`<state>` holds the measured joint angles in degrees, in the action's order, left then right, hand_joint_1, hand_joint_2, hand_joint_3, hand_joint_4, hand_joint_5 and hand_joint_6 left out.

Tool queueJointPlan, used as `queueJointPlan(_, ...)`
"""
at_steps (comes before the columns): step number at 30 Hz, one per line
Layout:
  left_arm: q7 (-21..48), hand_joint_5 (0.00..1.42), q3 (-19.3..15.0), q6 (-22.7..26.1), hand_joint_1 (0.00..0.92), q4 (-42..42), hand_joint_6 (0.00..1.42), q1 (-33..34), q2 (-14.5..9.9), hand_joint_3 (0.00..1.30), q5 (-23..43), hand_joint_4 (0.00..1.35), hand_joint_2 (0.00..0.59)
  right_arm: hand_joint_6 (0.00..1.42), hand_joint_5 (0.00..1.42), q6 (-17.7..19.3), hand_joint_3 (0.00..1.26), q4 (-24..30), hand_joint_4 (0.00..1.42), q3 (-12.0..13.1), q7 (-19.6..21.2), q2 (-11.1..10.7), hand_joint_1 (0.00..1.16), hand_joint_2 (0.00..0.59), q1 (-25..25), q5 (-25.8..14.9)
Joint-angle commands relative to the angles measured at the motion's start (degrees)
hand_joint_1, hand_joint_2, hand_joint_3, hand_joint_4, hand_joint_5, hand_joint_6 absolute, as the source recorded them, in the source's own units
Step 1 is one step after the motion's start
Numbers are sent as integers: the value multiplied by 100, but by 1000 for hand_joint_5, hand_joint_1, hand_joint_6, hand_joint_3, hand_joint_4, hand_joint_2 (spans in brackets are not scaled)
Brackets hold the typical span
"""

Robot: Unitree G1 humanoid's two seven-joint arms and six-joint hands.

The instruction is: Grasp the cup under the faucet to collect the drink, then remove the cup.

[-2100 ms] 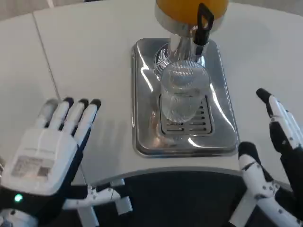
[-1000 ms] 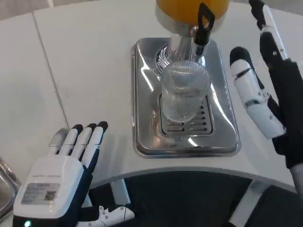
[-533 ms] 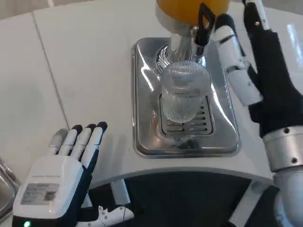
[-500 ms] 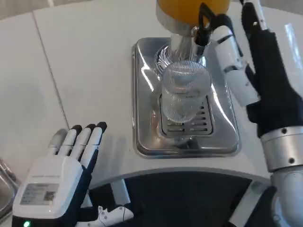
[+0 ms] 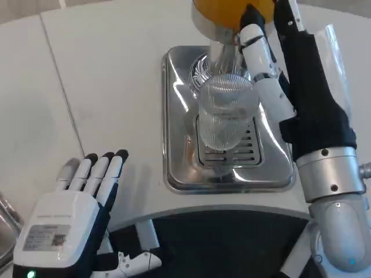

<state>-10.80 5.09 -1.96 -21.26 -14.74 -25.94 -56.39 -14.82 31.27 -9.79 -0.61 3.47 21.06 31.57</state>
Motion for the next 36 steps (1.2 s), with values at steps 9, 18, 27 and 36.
queueJointPlan(9, 38, 0, -32, 24, 0, 28, 0, -75, 42, 0, 42, 0, 13, 0, 0, -123, 0, -303, 0, -28, -180, -188, 6, 547, 248, -319)
queueJointPlan(18, 35, 0, -50, 28, 0, 30, 0, -41, 40, 0, 43, 0, 13, 0, 0, -505, 0, -442, 0, -41, -630, -422, 7, 546, 539, -535)
queueJointPlan(27, -2, 0, -73, 4, 0, 102, 0, 17, 46, 0, 112, 0, 16, 0, 0, -664, 0, -390, 0, -185, -945, -678, 8, 547, 626, -531)
queueJointPlan(36, -18, 0, -74, -3, 0, 159, 0, 120, 29, 0, 145, 0, 16, 0, 0, -913, 0, -369, 0, -464, -1409, -1076, 0, 534, 912, -278)
